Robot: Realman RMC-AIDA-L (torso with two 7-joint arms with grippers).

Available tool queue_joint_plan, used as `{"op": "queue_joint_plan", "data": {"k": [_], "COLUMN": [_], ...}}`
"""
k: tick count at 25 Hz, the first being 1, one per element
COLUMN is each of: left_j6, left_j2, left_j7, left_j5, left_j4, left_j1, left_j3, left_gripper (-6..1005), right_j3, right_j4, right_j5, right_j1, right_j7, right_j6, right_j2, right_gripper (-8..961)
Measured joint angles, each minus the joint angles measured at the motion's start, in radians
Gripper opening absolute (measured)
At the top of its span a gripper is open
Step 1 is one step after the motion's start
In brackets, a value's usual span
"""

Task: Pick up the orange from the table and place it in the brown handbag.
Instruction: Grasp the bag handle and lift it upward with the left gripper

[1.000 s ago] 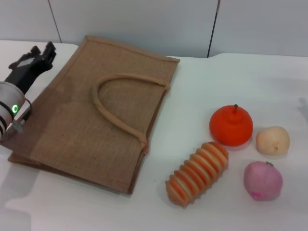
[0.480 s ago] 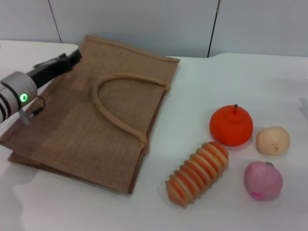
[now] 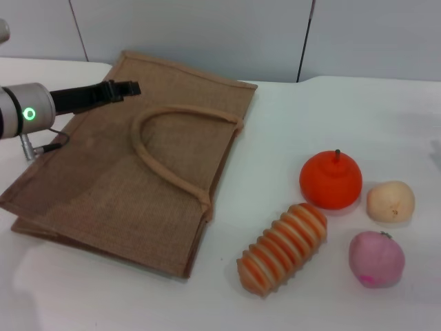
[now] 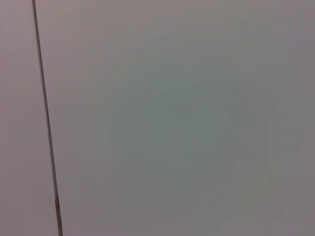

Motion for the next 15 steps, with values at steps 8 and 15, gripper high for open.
{"op": "queue_joint_plan", "data": {"k": [8, 15], "left_j6": [-0.121, -0.192], "left_j2": [0.0, 0.004], "left_j7": [-0.296, -0.384], "left_j5": [0.309, 0.417], "left_j4": [0.151, 0.228], "left_j1": [-0.034, -0.048], "left_j3": [0.0, 0.0], "left_gripper": [466, 463], "right_j3": [0.0, 0.0], "right_j4": [-0.004, -0.004], "right_j5": [0.0, 0.001], "right_j1": [0.001, 0.001], "right_j7": [0.0, -0.001], "right_j6": [0.001, 0.01], "right_j2": [0.0, 0.0], "right_gripper": [864, 864]}}
